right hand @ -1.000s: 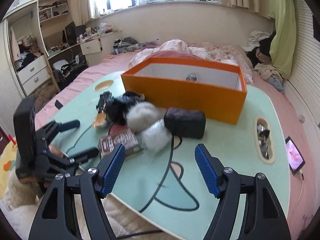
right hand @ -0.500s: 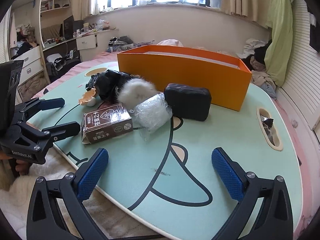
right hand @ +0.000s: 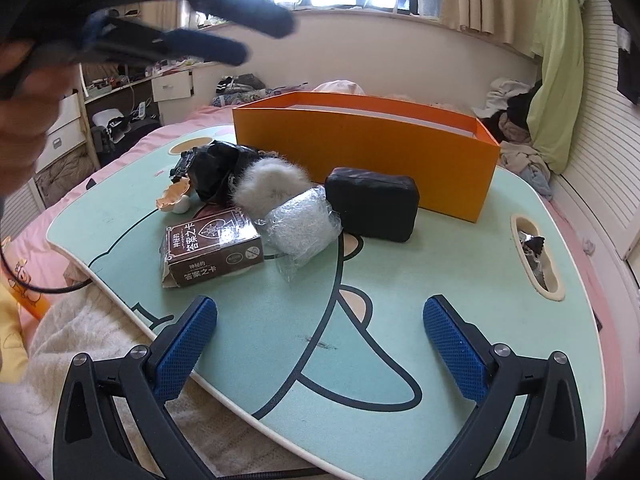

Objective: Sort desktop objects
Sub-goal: 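Grasp the round metal mirror in the box with the left gripper, lift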

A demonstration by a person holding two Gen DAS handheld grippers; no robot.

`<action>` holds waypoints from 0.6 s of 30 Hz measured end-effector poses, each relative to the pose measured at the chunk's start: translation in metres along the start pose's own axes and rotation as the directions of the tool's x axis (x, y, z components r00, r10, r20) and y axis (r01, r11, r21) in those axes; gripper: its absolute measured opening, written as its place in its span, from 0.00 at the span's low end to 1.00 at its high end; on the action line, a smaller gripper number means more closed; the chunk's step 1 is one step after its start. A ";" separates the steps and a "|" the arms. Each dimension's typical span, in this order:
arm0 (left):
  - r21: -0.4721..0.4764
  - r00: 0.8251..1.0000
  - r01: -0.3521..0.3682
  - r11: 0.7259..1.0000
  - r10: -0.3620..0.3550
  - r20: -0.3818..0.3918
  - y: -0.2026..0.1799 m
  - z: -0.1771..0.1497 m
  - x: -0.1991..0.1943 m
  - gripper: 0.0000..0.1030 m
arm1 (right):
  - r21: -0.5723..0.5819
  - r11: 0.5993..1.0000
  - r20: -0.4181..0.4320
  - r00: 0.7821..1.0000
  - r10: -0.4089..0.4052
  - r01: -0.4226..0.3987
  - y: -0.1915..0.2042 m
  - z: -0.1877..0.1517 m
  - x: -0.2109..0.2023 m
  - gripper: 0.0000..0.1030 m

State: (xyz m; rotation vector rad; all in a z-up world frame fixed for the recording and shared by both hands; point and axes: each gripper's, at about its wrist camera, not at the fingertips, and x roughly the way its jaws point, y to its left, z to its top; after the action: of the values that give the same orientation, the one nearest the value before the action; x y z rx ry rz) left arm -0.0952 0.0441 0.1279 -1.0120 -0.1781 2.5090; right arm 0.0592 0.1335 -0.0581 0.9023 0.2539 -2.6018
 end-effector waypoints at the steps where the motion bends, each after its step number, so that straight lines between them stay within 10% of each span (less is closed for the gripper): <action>1: -0.005 0.999 -0.026 1.000 0.026 -0.032 -0.001 0.013 0.017 0.37 | 0.001 1.000 -0.001 1.000 -0.001 0.001 -0.001 0.001 0.001 0.99; 8: -0.200 0.941 -0.139 0.970 0.066 -0.333 0.026 0.044 0.134 0.39 | 0.006 1.000 0.001 1.000 0.002 -0.002 -0.002 0.000 -0.003 0.99; 15: -0.166 0.909 -0.223 0.961 0.143 -0.392 0.025 0.036 0.168 0.36 | 0.008 1.000 0.013 1.000 0.012 -0.012 -0.005 -0.005 -0.008 0.99; 18: -0.138 0.923 -0.196 0.971 0.134 -0.362 0.026 0.036 0.164 0.31 | 0.009 1.000 0.012 1.000 0.012 -0.013 -0.004 -0.005 -0.009 0.99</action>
State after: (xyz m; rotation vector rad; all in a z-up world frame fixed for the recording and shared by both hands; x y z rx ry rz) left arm -0.2342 0.0934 0.0433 -1.5869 -0.2111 2.4384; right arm 0.0669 0.1415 -0.0566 0.8877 0.2330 -2.5981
